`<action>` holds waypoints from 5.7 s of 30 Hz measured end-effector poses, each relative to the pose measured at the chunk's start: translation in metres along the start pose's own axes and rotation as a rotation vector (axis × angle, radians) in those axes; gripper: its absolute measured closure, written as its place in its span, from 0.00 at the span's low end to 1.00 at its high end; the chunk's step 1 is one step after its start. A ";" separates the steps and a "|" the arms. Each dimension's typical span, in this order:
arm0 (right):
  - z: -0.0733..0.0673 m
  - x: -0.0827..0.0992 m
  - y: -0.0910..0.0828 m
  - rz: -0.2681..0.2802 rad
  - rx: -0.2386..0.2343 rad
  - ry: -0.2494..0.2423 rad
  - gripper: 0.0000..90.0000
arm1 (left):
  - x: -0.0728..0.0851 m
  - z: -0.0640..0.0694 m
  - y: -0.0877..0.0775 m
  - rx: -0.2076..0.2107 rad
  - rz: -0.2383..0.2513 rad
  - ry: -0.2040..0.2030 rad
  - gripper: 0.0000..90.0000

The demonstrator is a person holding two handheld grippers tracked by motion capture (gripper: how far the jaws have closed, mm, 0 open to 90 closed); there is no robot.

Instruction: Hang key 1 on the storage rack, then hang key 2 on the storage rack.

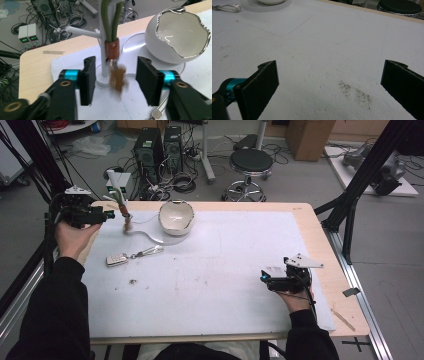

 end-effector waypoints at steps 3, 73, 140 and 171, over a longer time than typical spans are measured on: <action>0.000 0.000 0.000 0.000 -0.001 0.003 0.01 | 0.001 0.004 0.000 0.033 -0.022 0.028 0.39; 0.002 0.006 0.000 -0.028 0.001 0.011 0.01 | 0.031 0.107 0.112 0.221 -0.348 0.368 0.15; 0.003 0.006 0.000 -0.009 -0.004 0.042 0.01 | -0.004 0.012 -0.006 0.175 -0.038 0.210 0.83; -0.002 0.004 0.001 -0.023 0.016 0.019 0.01 | -0.050 -0.061 -0.027 0.117 0.069 -0.033 0.83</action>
Point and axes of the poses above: each handheld gripper's, and its own axes: y roughly forward along the jaws, x roughly out of its underside, z roughly to its right, the point moved 3 cm from there along y, roughly forward along the jaws, and after that the axes turned 11 degrees about -z, right-handed, at the moved point
